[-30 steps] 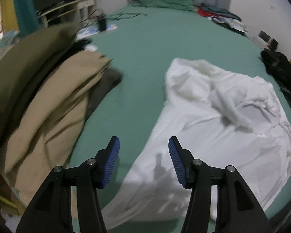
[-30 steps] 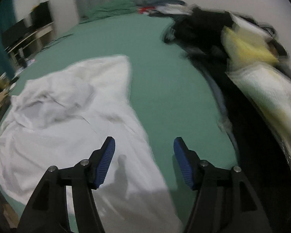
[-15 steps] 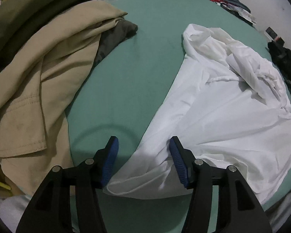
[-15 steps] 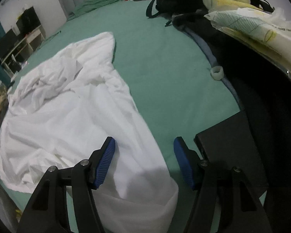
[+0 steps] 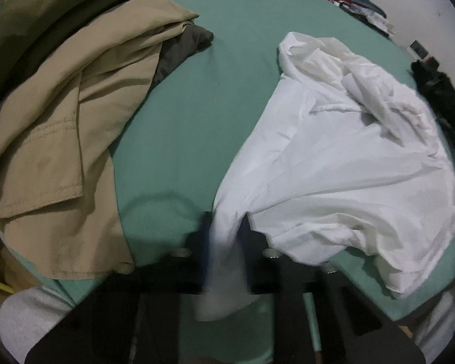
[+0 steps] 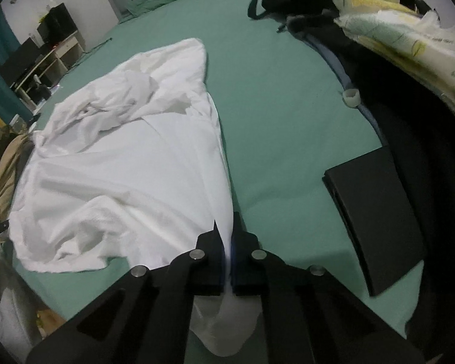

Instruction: Fold large clothes

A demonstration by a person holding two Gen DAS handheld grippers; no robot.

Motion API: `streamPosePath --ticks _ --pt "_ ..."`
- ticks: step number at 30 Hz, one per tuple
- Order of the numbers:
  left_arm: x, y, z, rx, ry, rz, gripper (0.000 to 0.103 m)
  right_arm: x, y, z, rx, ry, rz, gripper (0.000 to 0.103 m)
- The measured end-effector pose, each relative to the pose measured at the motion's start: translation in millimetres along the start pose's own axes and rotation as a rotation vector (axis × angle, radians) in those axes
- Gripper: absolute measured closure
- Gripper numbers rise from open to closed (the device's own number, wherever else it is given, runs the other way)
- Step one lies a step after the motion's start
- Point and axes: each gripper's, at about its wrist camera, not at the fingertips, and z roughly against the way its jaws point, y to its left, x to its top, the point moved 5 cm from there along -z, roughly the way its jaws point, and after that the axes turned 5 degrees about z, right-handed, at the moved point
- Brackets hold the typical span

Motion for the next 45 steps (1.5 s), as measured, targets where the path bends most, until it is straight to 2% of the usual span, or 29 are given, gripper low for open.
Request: streamPosePath --ticks 2,5,8,11,15,17,18,19,20,21,22,25,28,30,32,33,34,35,36,39,45 --pt "2 3 8 -0.011 -0.022 0.013 0.099 -1 3 10 0.001 -0.012 -0.001 0.1" --pt "7 5 31 0.008 -0.097 -0.013 0.1 0 4 21 -0.003 -0.03 -0.006 0.1" --pt "13 4 40 0.019 -0.117 -0.043 0.1 2 0 29 -0.023 -0.039 -0.001 0.1" --pt "20 9 32 0.017 -0.09 -0.043 0.099 5 -9 25 -0.054 -0.027 -0.012 0.1" --pt "18 19 18 0.012 -0.015 0.018 0.098 7 -24 19 -0.086 0.005 -0.06 0.098" --pt "16 23 14 0.017 0.006 0.037 0.095 5 -30 17 -0.105 0.027 -0.085 0.088" --pt "14 25 12 0.006 0.015 0.047 0.087 4 -34 17 -0.109 0.035 -0.098 0.083" --pt "12 25 12 -0.001 0.021 0.049 0.073 2 -35 17 -0.101 0.04 -0.11 0.068" --pt "11 25 11 -0.005 0.026 0.05 0.066 1 -37 17 -0.085 0.043 -0.121 0.05" --pt "8 25 9 -0.01 0.032 0.05 0.058 -1 -36 16 -0.074 0.053 -0.125 0.042" --pt "6 24 8 -0.016 0.038 0.048 0.057 -4 -35 14 -0.063 0.068 -0.126 0.037" --pt "-1 17 -1 -0.02 0.062 0.038 0.057 -10 -25 9 -0.039 0.09 -0.093 0.037" --pt "-4 13 -6 0.009 0.06 0.022 0.056 -10 -16 5 -0.054 0.096 -0.049 0.038" --pt "-5 10 -6 0.026 0.054 0.007 0.056 -12 -10 1 -0.073 0.111 -0.016 0.054" --pt "-6 9 -6 0.03 0.054 -0.001 0.057 -12 -8 0 -0.073 0.111 0.0 0.085" --pt "-7 8 -7 0.035 0.056 -0.009 0.057 -12 -6 1 -0.05 0.107 0.004 0.093" --pt "-8 7 -6 0.037 0.057 -0.018 0.066 -13 -4 0 -0.041 0.108 0.006 0.097" --pt "-8 2 -9 0.039 0.06 -0.031 0.074 -13 -2 1 -0.045 0.104 0.013 0.098" --pt "-9 3 -6 0.031 0.06 -0.04 0.098 -13 0 2 -0.044 0.096 0.019 0.099" --pt "-8 2 0 -0.01 0.054 -0.034 0.101 -10 4 16 -0.034 0.031 0.024 0.099" --pt "17 -4 48 -0.088 -0.092 0.0 0.101 -1 4 54 -0.002 -0.11 -0.023 0.099"
